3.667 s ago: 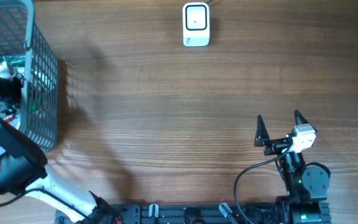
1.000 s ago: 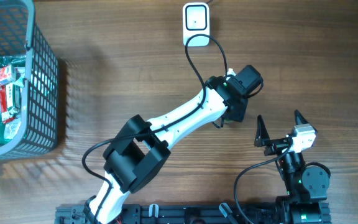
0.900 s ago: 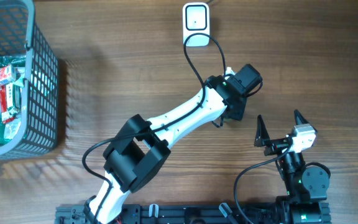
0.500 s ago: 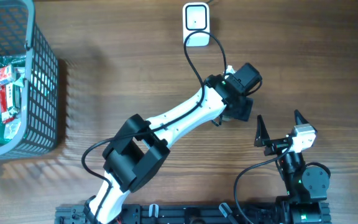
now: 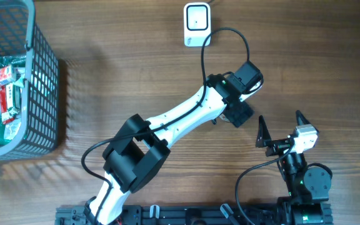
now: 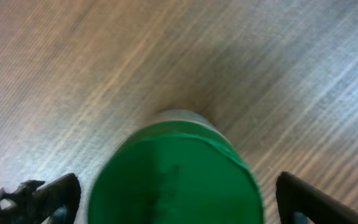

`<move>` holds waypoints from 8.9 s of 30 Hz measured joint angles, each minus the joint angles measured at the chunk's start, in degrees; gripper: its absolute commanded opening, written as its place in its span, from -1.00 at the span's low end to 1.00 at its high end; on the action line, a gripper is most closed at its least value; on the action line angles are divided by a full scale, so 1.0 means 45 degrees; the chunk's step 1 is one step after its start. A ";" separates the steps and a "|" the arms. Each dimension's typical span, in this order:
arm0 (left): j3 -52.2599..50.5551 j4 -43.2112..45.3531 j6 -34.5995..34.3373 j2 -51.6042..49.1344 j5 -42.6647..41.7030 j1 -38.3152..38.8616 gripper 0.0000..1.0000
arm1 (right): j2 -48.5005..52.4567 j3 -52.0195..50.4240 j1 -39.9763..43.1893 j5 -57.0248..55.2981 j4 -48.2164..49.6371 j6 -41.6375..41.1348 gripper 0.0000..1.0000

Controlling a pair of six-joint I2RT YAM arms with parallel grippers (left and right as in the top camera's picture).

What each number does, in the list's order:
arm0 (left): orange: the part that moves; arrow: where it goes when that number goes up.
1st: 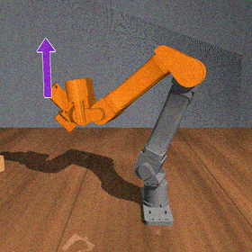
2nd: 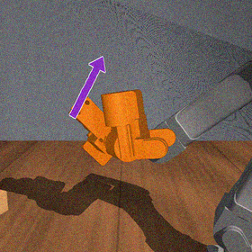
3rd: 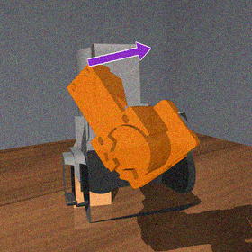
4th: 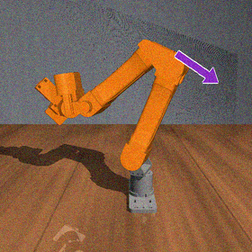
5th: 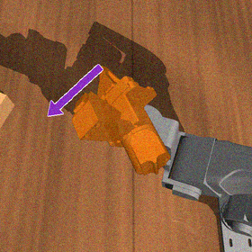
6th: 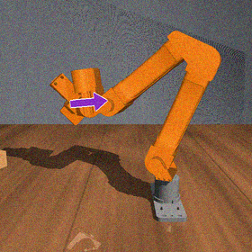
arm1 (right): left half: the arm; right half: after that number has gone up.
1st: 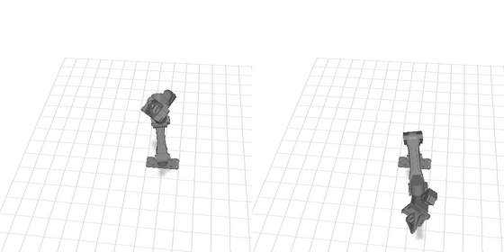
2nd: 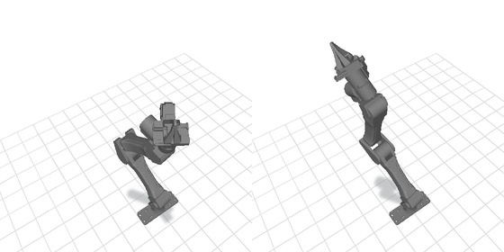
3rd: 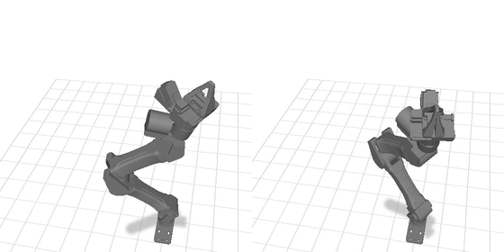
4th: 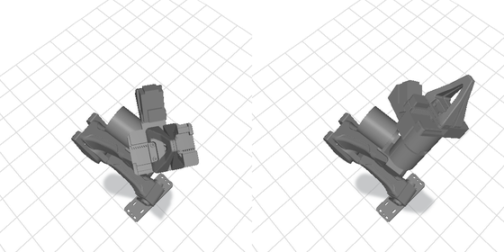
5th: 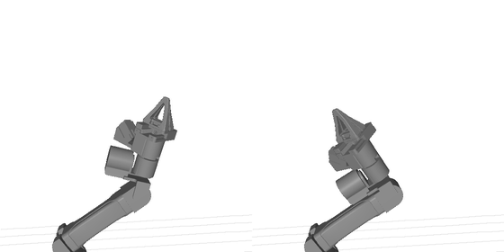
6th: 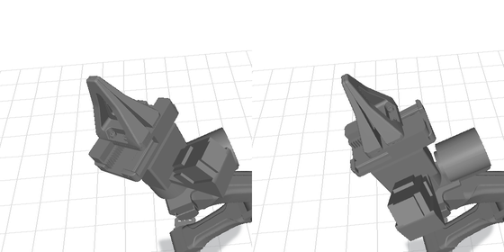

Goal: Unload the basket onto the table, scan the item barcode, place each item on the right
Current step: 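Lift the jar out and carry it toward the white scanner, then hold the jar's bottom under the scanner, then set it down, then reach the left gripper into the basket and grasp the medicine box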

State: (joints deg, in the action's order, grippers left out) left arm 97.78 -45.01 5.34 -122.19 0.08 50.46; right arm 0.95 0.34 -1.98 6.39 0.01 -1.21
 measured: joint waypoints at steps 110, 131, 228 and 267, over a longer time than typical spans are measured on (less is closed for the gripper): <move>0.0185 -0.1263 -0.6989 0.0316 0.1039 0.0180 1.00 | 0.0039 0.0000 0.0000 0.0000 0.0000 0.0000 0.99; 0.6455 -0.4167 -0.5950 0.5090 0.3167 -0.7276 1.00 | 0.0049 0.0000 0.0000 0.0000 0.0000 0.0000 0.99; -0.3317 0.2807 0.4095 0.0860 -0.1010 -2.0633 0.29 | 0.0063 0.0000 0.0000 0.0000 0.0000 0.0000 1.00; -0.2754 0.1787 -0.0962 1.1725 -0.0976 -2.0774 -0.92 | 0.0063 0.0000 0.0000 0.0000 0.0000 0.0000 0.99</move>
State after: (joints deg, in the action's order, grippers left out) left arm 85.38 -36.97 1.02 -69.43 -4.32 -43.03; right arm 1.23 0.34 -1.98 6.39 0.01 -1.21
